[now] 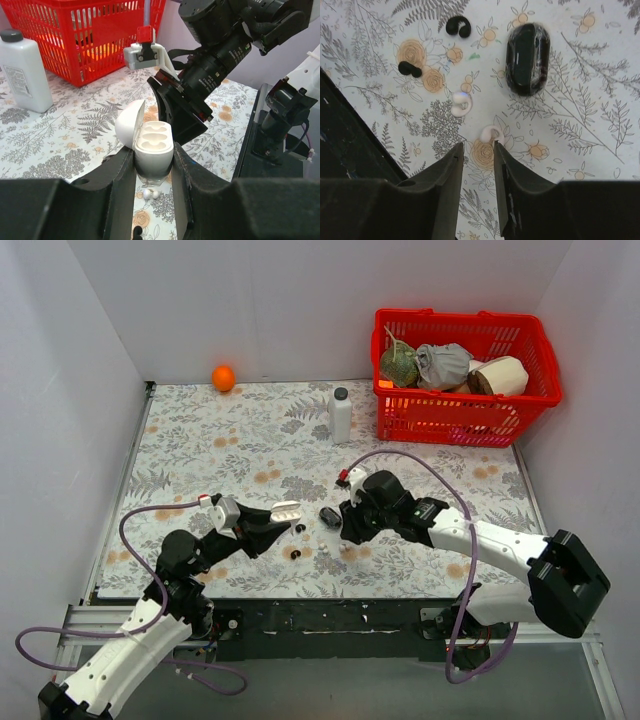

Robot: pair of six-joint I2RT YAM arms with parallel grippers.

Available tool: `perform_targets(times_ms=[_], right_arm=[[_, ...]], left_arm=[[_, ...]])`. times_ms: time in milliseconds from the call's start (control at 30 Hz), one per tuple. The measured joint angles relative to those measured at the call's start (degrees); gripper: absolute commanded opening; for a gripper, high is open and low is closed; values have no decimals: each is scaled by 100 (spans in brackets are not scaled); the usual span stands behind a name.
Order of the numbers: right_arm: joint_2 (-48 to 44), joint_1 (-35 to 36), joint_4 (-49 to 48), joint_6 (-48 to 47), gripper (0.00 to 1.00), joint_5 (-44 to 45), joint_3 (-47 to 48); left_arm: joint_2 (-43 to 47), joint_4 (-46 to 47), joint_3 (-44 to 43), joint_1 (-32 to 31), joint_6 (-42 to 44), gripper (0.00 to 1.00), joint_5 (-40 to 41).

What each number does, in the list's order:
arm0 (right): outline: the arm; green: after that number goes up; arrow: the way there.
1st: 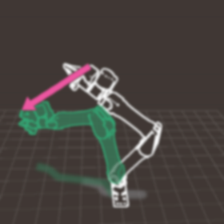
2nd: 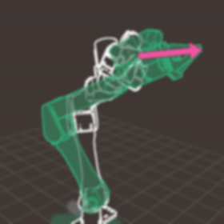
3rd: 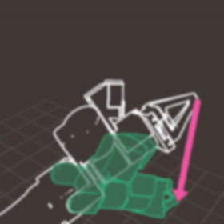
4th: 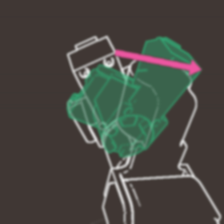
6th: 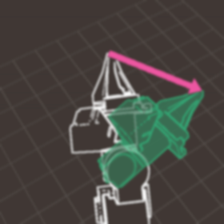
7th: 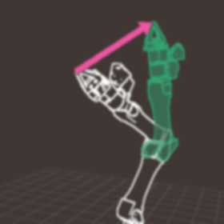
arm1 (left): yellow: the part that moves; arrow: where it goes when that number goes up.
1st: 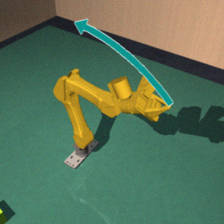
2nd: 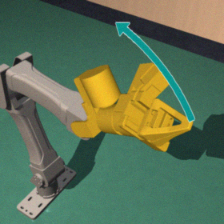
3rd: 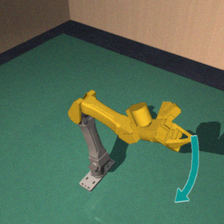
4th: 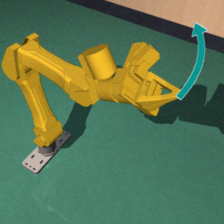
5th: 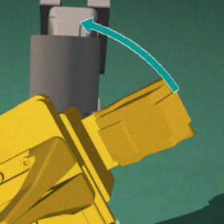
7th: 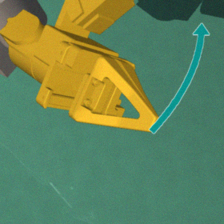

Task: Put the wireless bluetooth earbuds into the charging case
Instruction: Pick up the earbud from the center of the board.

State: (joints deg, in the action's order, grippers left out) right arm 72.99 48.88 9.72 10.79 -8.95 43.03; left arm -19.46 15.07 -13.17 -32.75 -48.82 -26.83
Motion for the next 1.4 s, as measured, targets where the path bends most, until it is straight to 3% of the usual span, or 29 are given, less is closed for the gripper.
perform_targets(times_ms=[167,300,467,600,1033,1167,1333,1367,1400], right_arm=[[146,33,20,203,32,140,-245],[350,70,46,299,39,282,-264],[579,81,46,411,40,474,-264],[691,79,35,564,47,601,-280],[682,17,-243,1134,41,691,-564],[599,-72,-343,1213,36,743,-623],[610,-229,-417,1261,16,750,-623],[627,-247,-428,1257,5,748,-623],[651,-271,-433,1257,2,739,-623]], left_arm=[[52,-216,0,0,0,0,-17],[22,-286,-2,0,4,0,-59],[-105,-315,-9,0,17,0,-116],[-103,-330,-9,0,15,0,-127],[-98,-350,-9,0,-4,0,-127],[-92,-348,-9,0,-7,0,-127],[-94,-348,-9,0,-9,0,-127],[-96,-350,-9,0,-7,0,-127],[-96,-348,-9,0,-7,0,-127]])
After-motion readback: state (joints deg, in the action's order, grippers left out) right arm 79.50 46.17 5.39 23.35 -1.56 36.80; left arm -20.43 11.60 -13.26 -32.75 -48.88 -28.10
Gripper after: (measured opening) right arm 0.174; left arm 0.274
